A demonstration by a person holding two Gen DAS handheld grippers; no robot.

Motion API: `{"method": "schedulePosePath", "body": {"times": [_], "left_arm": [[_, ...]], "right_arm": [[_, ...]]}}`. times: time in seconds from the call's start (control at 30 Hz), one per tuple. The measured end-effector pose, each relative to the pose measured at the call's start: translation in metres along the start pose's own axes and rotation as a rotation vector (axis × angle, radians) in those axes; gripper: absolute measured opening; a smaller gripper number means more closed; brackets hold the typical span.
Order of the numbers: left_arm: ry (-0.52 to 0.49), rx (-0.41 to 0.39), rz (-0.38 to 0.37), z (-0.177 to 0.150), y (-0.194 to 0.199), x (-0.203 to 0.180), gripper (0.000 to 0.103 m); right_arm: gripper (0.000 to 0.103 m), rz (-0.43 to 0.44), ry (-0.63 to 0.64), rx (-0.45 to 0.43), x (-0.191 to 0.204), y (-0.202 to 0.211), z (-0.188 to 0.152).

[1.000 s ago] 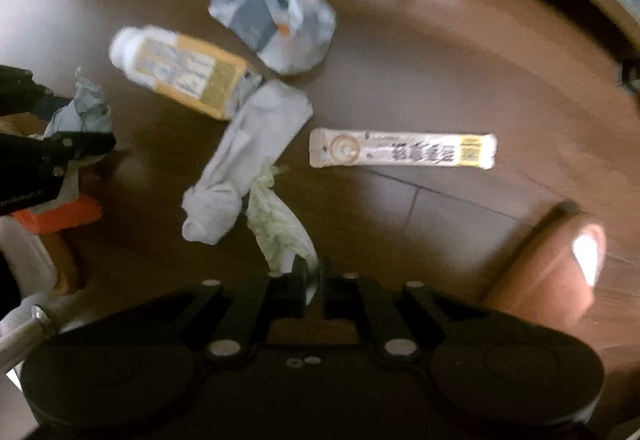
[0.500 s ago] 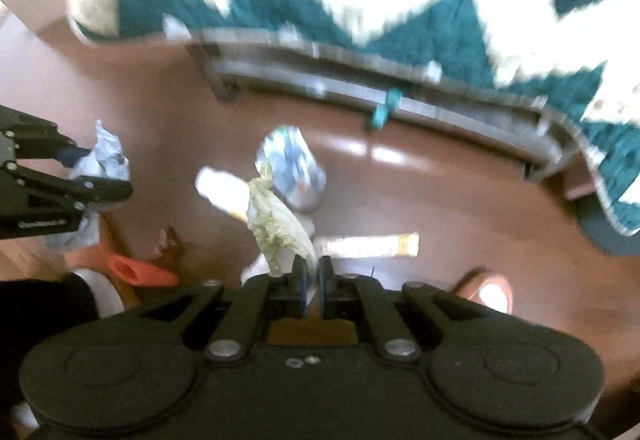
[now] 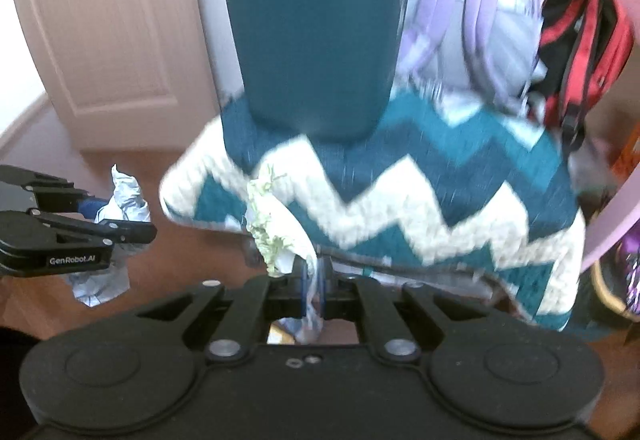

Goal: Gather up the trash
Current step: 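Lift the grey paper with the left tool while the right tool carries the cabbage leaf to the wastebasket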

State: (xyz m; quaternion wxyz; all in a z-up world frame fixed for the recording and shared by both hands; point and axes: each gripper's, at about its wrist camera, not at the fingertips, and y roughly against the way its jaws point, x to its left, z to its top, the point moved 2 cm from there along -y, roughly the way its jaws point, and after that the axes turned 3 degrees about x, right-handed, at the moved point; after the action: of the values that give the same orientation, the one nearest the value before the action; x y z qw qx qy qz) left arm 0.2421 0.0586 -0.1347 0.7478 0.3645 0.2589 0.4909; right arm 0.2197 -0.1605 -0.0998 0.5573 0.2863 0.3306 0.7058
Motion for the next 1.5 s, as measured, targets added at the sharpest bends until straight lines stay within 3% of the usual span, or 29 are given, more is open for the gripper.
{"method": "schedulePosePath", "body": {"times": [0.4, 0.7, 0.93, 1.2, 1.5], "left_arm": [[0.068, -0.323, 0.049, 0.096, 0.112, -0.009, 0.030], [0.108, -0.473, 0.043, 0.172, 0.152, -0.011, 0.030], [0.143, -0.514, 0.051, 0.225, 0.156, 0.000, 0.030], [0.138, -0.518, 0.074, 0.281, 0.122, 0.016, 0.030], [0.161, -0.405, 0.082, 0.316, 0.041, 0.035, 0.030]], "right_arm": [[0.004, -0.036, 0.012, -0.307, -0.006, 0.099, 0.091], [0.004, -0.049, 0.008, -0.425, -0.018, 0.126, 0.154], [0.004, -0.078, 0.016, -0.464, -0.026, 0.117, 0.202], [0.004, -0.084, 0.043, -0.414, -0.035, 0.068, 0.240], [0.004, -0.069, 0.072, -0.293, -0.044, -0.002, 0.261]]}}
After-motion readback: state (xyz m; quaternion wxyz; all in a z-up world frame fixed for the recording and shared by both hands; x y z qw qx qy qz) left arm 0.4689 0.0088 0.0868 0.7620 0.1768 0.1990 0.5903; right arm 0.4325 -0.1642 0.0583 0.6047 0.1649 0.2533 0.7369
